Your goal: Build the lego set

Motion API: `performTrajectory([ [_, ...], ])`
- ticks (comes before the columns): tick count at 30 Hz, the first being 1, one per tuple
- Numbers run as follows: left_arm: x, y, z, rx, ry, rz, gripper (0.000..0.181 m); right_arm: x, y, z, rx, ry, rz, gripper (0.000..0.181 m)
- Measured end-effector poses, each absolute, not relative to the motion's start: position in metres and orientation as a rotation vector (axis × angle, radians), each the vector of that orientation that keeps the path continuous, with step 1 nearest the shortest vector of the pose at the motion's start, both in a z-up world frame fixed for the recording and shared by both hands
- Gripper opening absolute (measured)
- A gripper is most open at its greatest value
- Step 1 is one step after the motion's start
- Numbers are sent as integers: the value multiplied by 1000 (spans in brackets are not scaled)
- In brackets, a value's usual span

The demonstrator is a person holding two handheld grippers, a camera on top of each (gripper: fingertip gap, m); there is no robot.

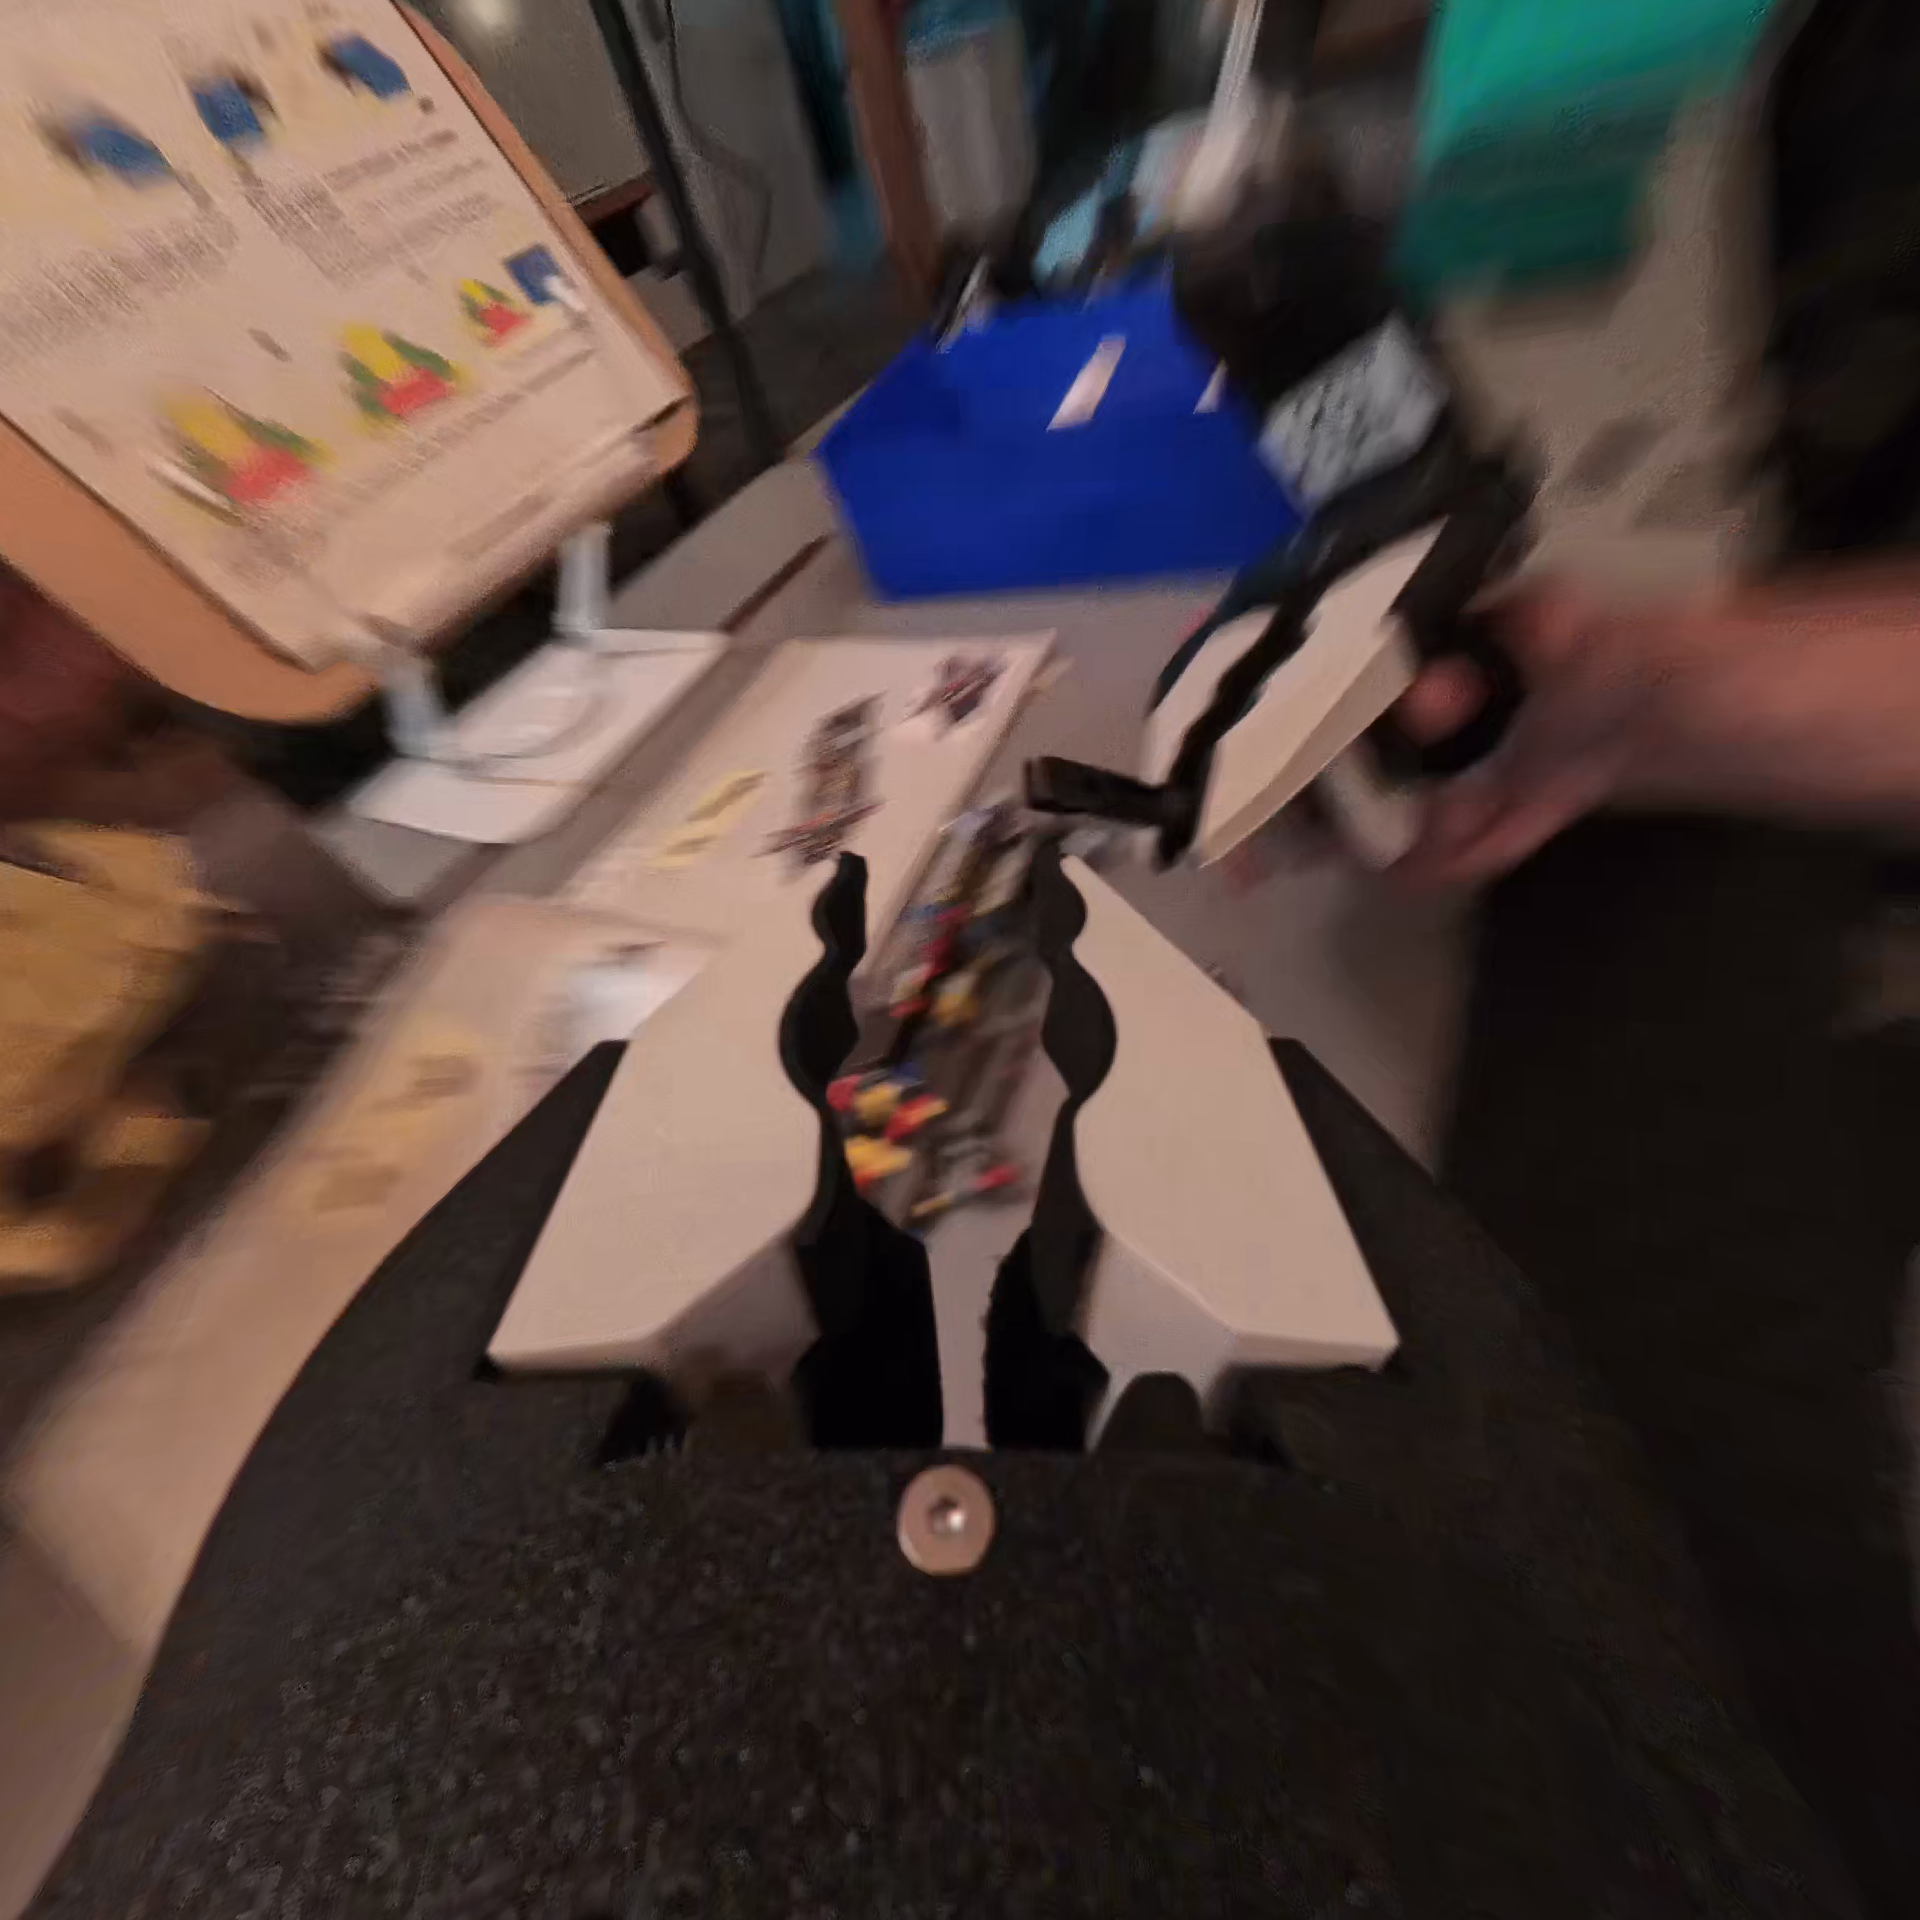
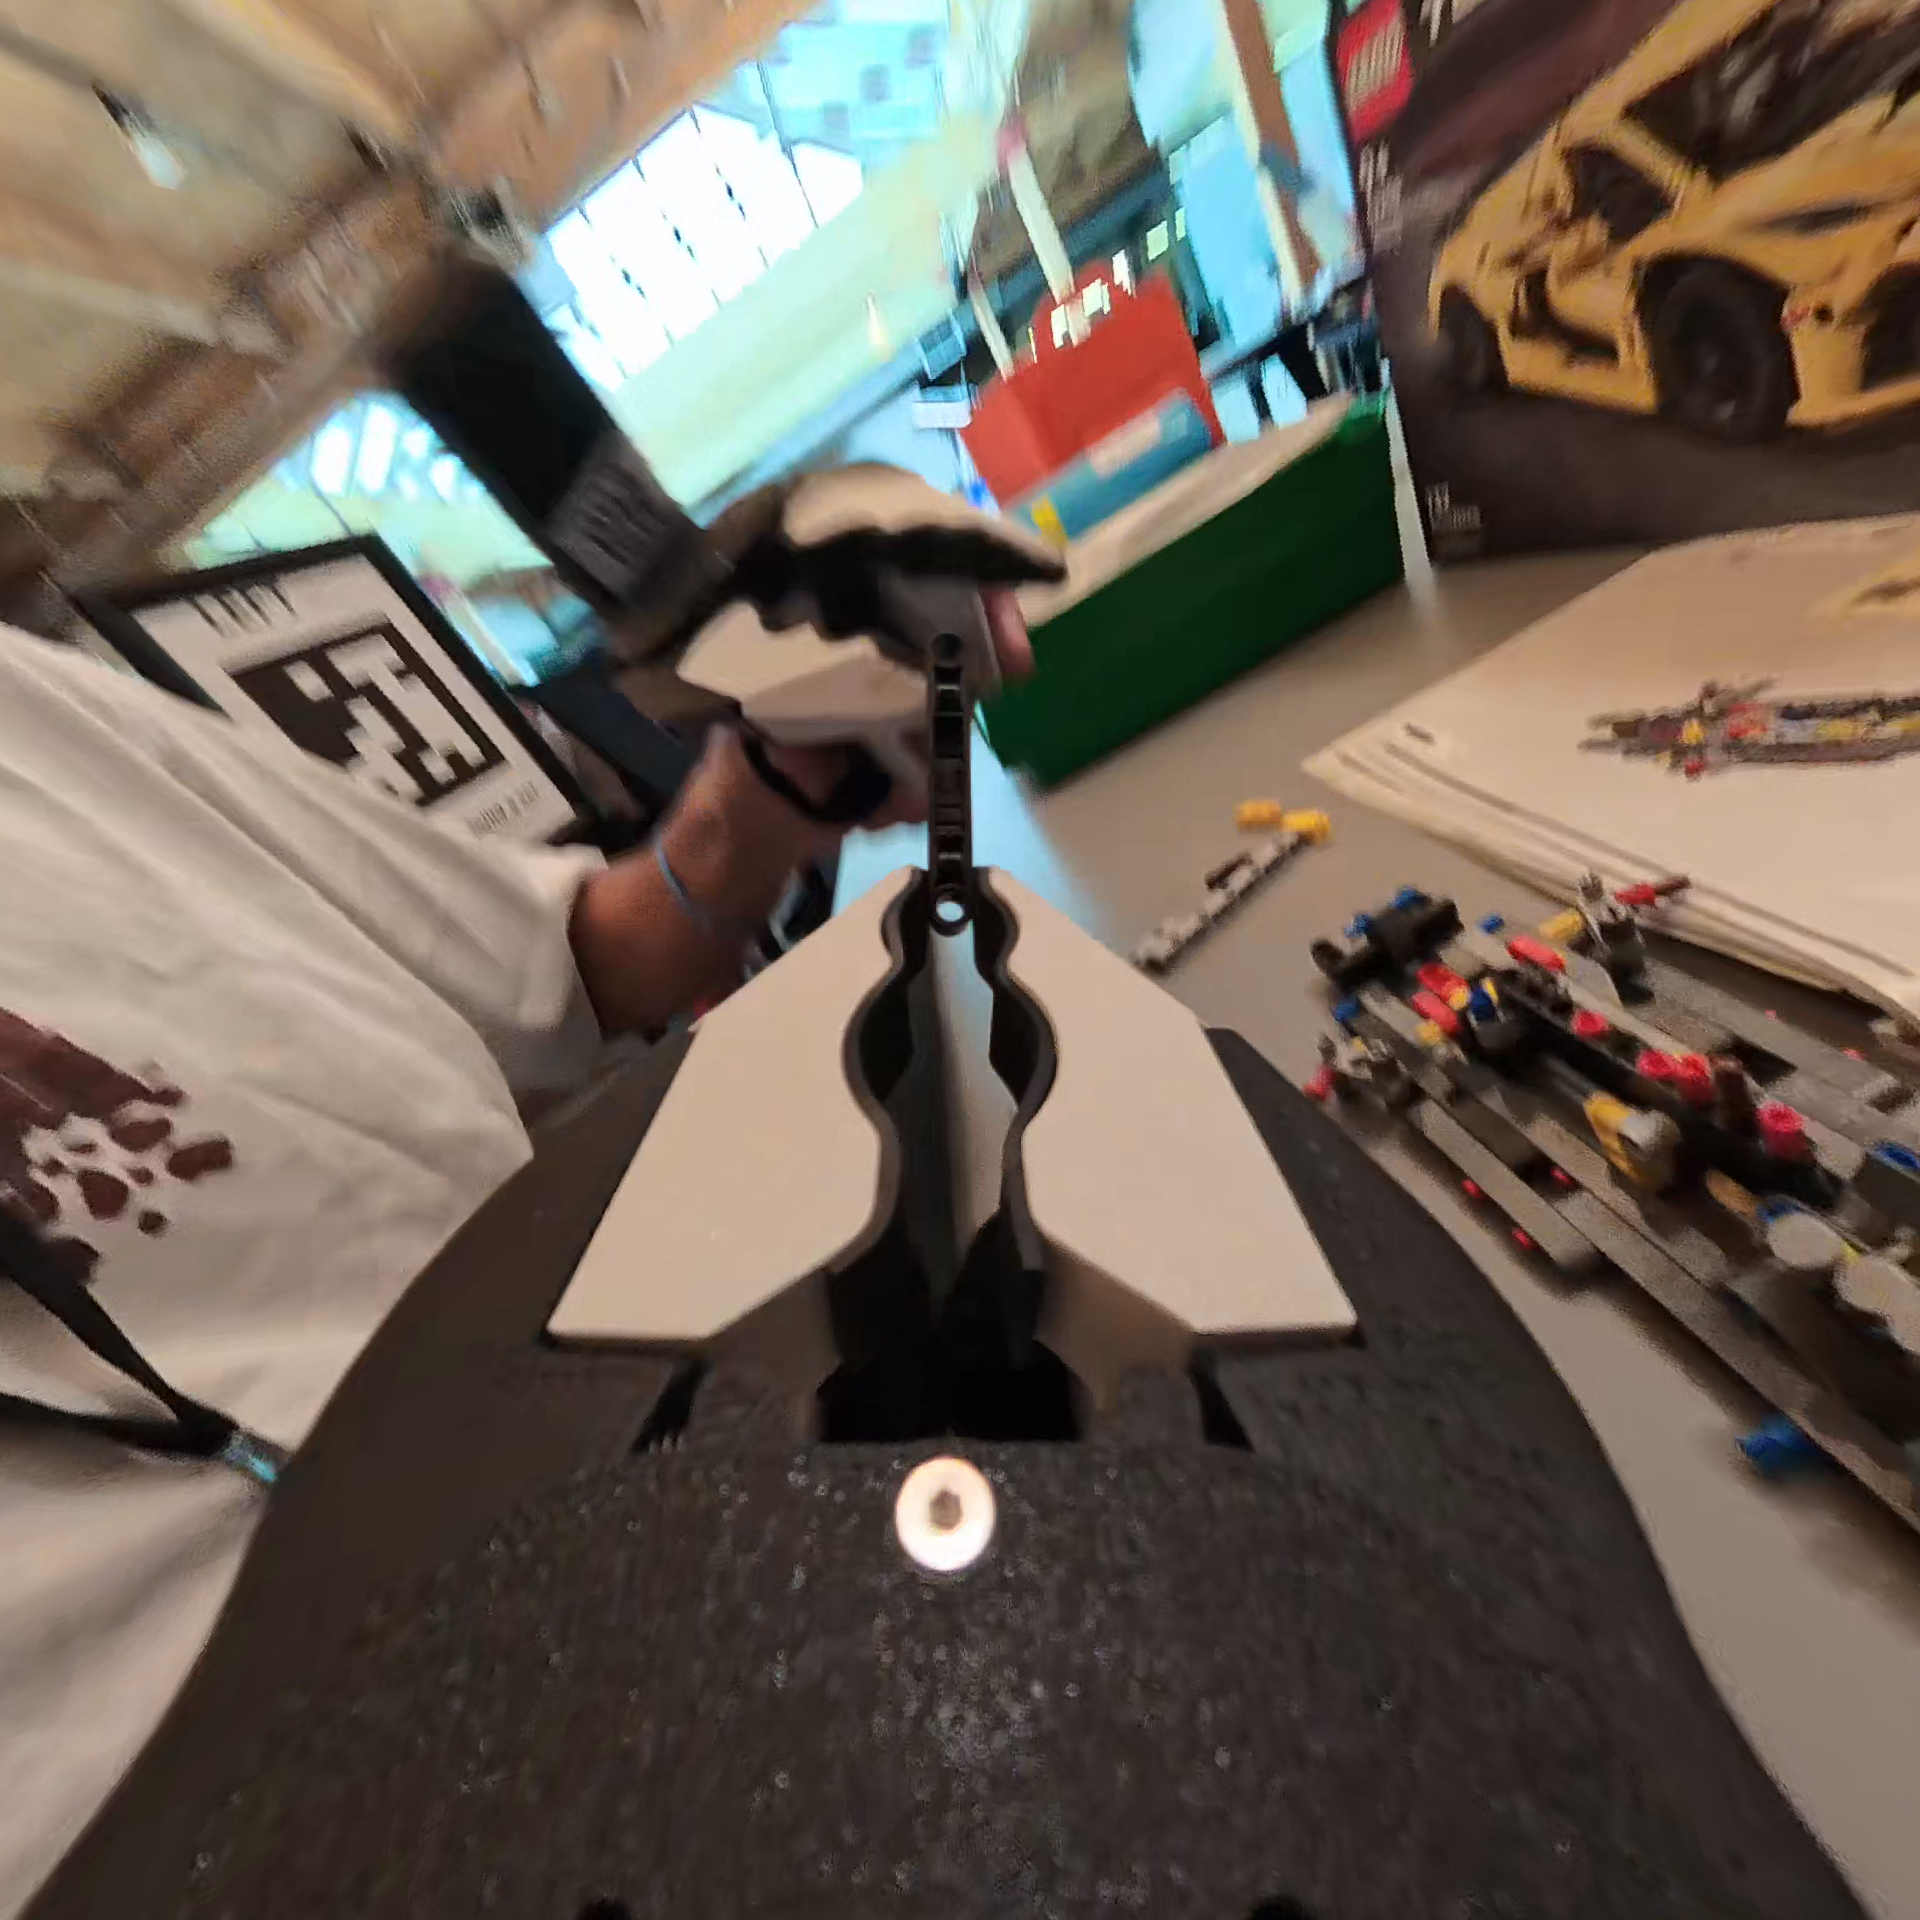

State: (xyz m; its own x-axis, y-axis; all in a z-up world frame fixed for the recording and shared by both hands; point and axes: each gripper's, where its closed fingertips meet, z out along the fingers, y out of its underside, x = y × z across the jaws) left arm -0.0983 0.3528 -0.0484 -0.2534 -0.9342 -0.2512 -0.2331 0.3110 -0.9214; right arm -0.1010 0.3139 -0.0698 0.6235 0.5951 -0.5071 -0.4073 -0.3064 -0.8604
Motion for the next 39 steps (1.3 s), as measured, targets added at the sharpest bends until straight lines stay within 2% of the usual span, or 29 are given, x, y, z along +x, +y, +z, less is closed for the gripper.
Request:
performTrajectory([
  [2,-96,341,-41,-1228,1540,-1473,35,-103,316,-59,-1531,-122,1019,7],
  [4,-94,333,-38,-1291,1436,-1769,26,-106,321,-59,-1525,-114,973,7],
  [9,-92,320,-42,-1324,1371,-2071,14,-107,323,-66,-1557,-108,932,7],
  [11,-91,314,-46,-1328,1406,-2088,8,-108,323,-66,-1558,-112,925,7],
  [15,-87,313,-52,-1354,1453,-2076,7,-104,323,-68,-1570,-103,925,7],
  [20,-90,303,-76,-1448,1698,-2026,7,-76,318,-51,-1518,-86,882,21],
  [23,-94,288,-87,-1424,1849,-1973,7,-89,317,-62,-1605,-167,942,26],
  [25,-94,282,-87,-1407,1882,-1972,7,-98,317,-68,-1633,-208,955,23],
  [27,-93,279,-89,-1409,1901,-1961,7,-103,314,-71,-1627,-231,982,8],
  [39,-85,280,-99,-1376,1846,-1939,7,-88,319,-64,-1572,-103,1034,7],
])
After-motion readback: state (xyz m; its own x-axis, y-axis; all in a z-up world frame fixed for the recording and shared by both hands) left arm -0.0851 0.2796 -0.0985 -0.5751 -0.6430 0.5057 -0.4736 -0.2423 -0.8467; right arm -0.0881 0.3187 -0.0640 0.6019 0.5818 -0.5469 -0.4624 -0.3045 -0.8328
